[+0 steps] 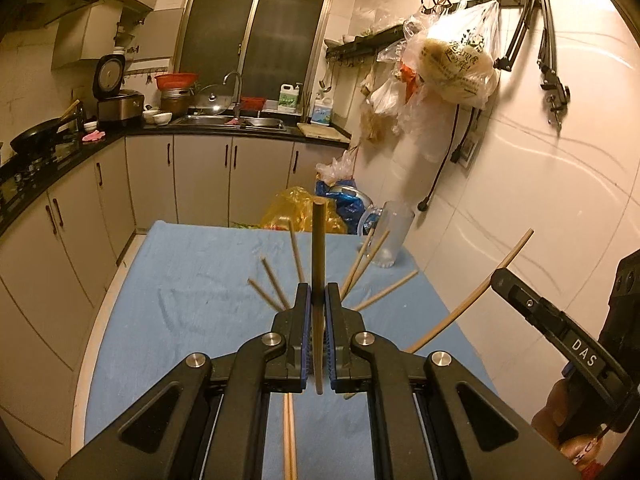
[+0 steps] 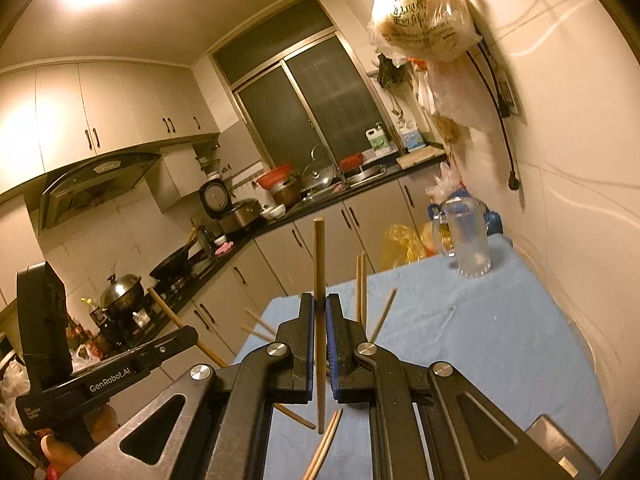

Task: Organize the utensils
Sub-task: 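Lift both held chopsticks upright and carry them over the black cup, then lower the chopsticks into the black cup and open both tools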

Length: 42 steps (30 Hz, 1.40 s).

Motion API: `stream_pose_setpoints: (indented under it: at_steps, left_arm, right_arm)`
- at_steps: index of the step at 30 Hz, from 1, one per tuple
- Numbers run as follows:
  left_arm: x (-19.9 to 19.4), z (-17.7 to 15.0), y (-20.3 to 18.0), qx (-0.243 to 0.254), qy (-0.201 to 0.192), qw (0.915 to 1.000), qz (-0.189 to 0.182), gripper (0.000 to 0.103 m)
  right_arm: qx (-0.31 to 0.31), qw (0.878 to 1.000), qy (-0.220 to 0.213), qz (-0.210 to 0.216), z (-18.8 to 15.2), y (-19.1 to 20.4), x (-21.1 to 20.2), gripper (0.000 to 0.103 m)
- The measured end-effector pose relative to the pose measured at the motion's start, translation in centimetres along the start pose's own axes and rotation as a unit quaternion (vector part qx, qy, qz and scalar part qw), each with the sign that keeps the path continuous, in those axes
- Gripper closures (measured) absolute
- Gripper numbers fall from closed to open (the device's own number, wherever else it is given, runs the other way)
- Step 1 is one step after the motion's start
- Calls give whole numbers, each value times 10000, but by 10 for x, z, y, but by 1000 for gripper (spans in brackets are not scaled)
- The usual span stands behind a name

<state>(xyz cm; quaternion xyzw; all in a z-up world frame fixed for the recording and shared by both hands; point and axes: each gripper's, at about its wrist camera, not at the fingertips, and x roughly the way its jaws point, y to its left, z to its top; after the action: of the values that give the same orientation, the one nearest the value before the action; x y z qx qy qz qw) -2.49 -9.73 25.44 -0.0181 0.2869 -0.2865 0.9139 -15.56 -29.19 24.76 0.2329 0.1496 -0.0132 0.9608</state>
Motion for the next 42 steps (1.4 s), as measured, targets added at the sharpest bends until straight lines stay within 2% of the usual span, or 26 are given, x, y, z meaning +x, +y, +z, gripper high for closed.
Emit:
stream_pose_setpoints:
  at_steps: [12,19,37,42]
  left_arm:
    - [23,45,1,-61,-74,9999,-39,97]
    - [47,56,5,-168,-60,9998,-43,97]
    - [105,33,15,-198,503,9985,20,97]
    - [110,32,18,-218,528,9984,51,97]
  right_arm:
    - [28,9999,-140,-92,40,0,26,97]
    - [22,9996,-190,-214,52,-3,50,97]
    - [-48,9984,335,-451,26,-19,105,97]
    - [-31,9991,201,-378,32,-17,97,97]
